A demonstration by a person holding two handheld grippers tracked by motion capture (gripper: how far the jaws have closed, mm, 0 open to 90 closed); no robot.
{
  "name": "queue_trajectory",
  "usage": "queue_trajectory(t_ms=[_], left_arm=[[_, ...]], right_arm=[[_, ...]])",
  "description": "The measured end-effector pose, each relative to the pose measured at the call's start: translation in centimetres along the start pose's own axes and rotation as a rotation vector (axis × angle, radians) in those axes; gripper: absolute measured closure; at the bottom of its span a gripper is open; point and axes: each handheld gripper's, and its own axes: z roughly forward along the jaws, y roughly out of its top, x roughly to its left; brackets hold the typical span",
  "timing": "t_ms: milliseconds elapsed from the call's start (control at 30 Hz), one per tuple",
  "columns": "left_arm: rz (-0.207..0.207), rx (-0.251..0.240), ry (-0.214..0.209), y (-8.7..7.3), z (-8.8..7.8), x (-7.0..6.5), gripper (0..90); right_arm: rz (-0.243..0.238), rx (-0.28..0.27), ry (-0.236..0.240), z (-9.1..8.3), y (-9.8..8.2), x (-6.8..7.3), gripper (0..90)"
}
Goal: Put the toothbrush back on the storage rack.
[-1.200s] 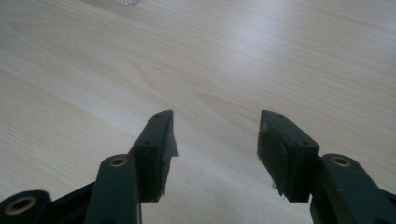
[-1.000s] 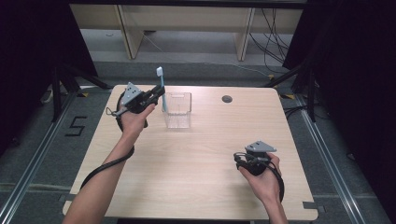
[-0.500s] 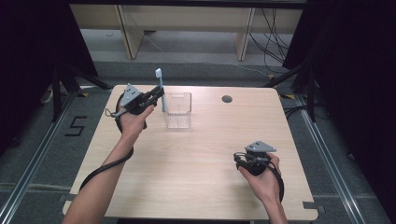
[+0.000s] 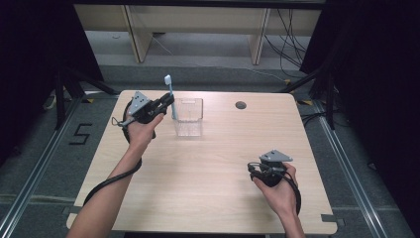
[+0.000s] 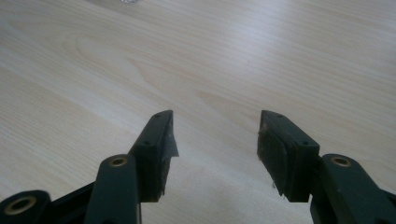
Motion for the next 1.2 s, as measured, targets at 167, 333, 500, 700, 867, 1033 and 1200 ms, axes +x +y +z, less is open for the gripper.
queue_trajectory(t_ms=[167, 333, 500, 700, 867, 1033, 1200], left_arm=[[0.004, 0.005, 0.002, -0.2, 0.0, -0.1, 78.6], [0.001, 0.020, 0.009, -0.6, -0.1, -0.1, 78.6], [-0.004, 0.030, 0.014, -0.8, -0.4, -0.1, 78.6], [0.000, 0.045, 0.010, -1.3, -0.6, -0.1, 78.4], [0.001, 0.065, 0.010, -1.8, -0.5, -0.3, 78.4], [0.010, 0.093, 0.014, -2.3, -0.5, -0.4, 78.3], [0.017, 0.109, 0.011, -2.5, -0.3, -0.5, 78.3]], right_arm=[[0.011, 0.007, -0.001, 0.0, 0.0, 0.0, 46.6], [0.009, 0.006, -0.001, 0.0, 0.0, 0.0, 46.5], [0.009, 0.006, -0.001, 0.0, 0.0, 0.0, 46.5], [0.003, 0.006, 0.006, 0.1, 0.0, 0.1, 46.5], [0.002, 0.006, 0.005, 0.1, 0.0, 0.0, 46.5], [0.002, 0.009, 0.008, 0.2, 0.0, 0.1, 46.5], [0.014, 0.009, 0.003, 0.2, -0.1, 0.2, 46.5]])
